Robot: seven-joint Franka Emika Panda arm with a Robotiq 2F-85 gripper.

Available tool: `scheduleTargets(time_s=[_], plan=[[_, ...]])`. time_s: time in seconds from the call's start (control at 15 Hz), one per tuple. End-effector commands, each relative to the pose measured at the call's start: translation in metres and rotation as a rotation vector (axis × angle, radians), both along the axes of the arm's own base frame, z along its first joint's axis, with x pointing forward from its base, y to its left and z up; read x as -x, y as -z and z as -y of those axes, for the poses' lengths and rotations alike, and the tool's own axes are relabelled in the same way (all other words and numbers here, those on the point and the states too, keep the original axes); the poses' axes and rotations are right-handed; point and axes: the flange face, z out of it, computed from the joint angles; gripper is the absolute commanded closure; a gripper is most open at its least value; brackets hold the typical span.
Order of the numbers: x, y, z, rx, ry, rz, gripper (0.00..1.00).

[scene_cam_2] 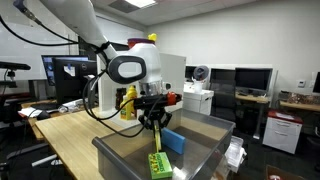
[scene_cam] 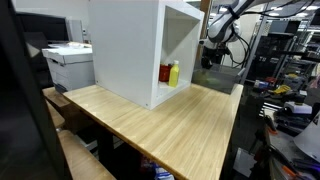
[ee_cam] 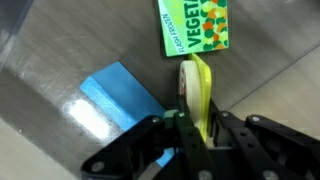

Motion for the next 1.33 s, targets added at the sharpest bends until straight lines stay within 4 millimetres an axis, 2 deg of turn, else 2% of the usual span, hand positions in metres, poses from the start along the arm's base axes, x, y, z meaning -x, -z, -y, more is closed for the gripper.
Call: scheduleTargets(time_s=[0.0,0.8,1.27], plan=[[0.006,-0.015,0.003,0.023,0.031,-0.01,0.95],[0.019,-0.083,0.007,0.024,0.058,0.029,0.95],[0.025,-0.137,0.011,0.059,0.073,0.108,0.95]])
